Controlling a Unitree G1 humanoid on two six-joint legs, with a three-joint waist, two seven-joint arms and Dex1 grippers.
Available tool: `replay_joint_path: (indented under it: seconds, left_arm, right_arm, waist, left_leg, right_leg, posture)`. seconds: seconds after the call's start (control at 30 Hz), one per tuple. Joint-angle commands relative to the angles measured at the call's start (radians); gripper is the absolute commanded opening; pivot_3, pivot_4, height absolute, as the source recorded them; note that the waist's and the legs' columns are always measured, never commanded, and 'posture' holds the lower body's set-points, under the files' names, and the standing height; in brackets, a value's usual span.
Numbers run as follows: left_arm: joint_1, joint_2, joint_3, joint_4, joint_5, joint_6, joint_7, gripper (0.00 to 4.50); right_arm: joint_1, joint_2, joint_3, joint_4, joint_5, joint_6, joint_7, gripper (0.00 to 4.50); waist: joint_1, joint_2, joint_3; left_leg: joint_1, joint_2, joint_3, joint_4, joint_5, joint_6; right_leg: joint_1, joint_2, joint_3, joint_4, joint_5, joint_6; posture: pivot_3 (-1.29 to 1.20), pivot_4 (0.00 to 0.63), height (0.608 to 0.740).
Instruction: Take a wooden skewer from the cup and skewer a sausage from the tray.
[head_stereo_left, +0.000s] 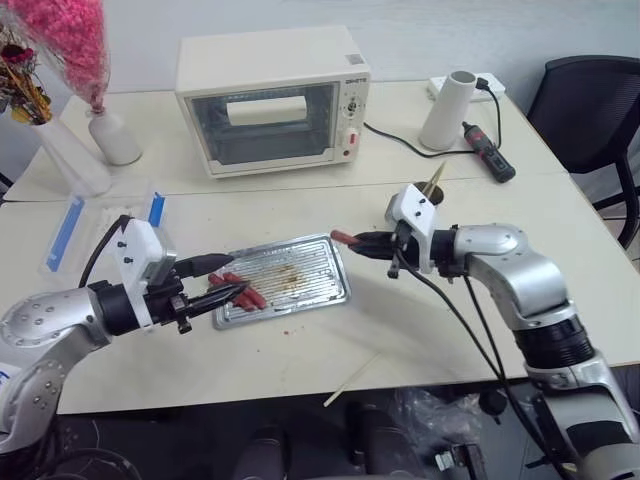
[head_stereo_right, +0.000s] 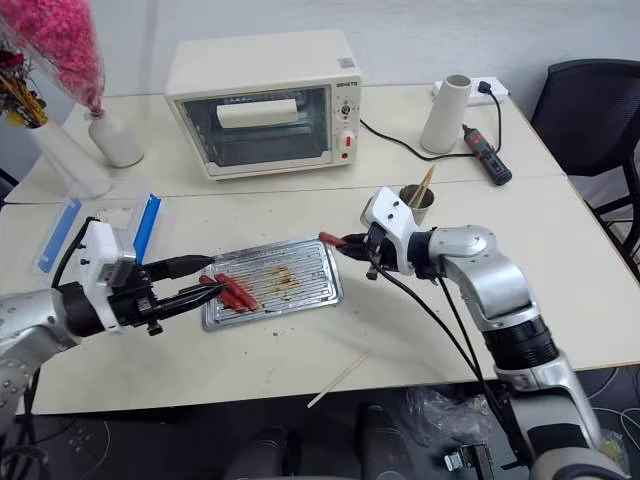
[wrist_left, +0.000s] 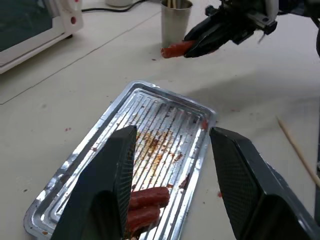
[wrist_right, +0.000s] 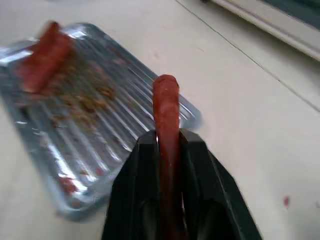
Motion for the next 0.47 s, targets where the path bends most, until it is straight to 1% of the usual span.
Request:
replay_joint_path:
  seconds: [0.03,0.17,0.27,0.37,0.47]
  left_arm:
    - [-0.003,-0.031,-0.001,-0.058,0.003,-0.014,0.054,2.41]
    - [0.018,-0.047,0.004,-0.071,0.002,-0.010,0.070,2.41]
    - [0.043,-0.043,0.044,-0.062,-0.014,-0.010,0.064,2.41]
    - [0.085,-0.017,0.126,-0.048,-0.050,-0.003,0.024,2.41]
    - [0.118,0.005,0.173,-0.035,-0.053,-0.013,-0.012,2.41]
  right_arm:
    - [0.009,0.017,-0.001,0.057,-0.067,-0.084,-0.061,1.94]
    - [0.002,0.018,-0.022,0.104,-0.073,-0.091,-0.052,3.12]
    - [-0.016,-0.030,-0.048,0.100,-0.051,-0.093,0.014,3.12]
    - [-0.039,-0.153,-0.108,0.072,0.025,-0.091,0.181,3.12]
    - [-0.030,-0.262,-0.139,0.054,0.081,-0.093,0.330,3.12]
  waist:
    - [0.001,0.000,0.000]
    - [0.000,0.000,0.000]
    - [-0.001,0.000,0.000]
    - [0.000,0.000,0.000]
    - [0.001,0.000,0.000]
  left_leg:
    - [0.000,0.000,0.000,0.000,0.000,0.000]
    - [-0.001,0.000,0.000,0.002,0.000,0.001]
    - [-0.001,0.000,0.000,0.002,-0.001,0.001]
    - [-0.001,0.000,0.000,0.002,-0.001,0.002]
    - [-0.001,0.000,0.001,0.003,-0.001,0.003]
  right_leg:
    - [0.000,0.000,0.000,0.000,0.000,0.000]
    - [0.000,0.000,0.000,0.000,0.000,0.001]
    - [0.000,0.000,0.000,0.000,0.000,0.001]
    - [0.000,0.001,0.000,-0.001,0.000,0.001]
    - [0.001,0.001,0.000,-0.003,0.000,0.001]
  posture:
    - [0.00,0.150,0.740]
    - [0.00,0.150,0.740]
    - [0.00,0.150,0.740]
    - [0.00,0.150,0.740]
    - [0.00,0.150,0.740]
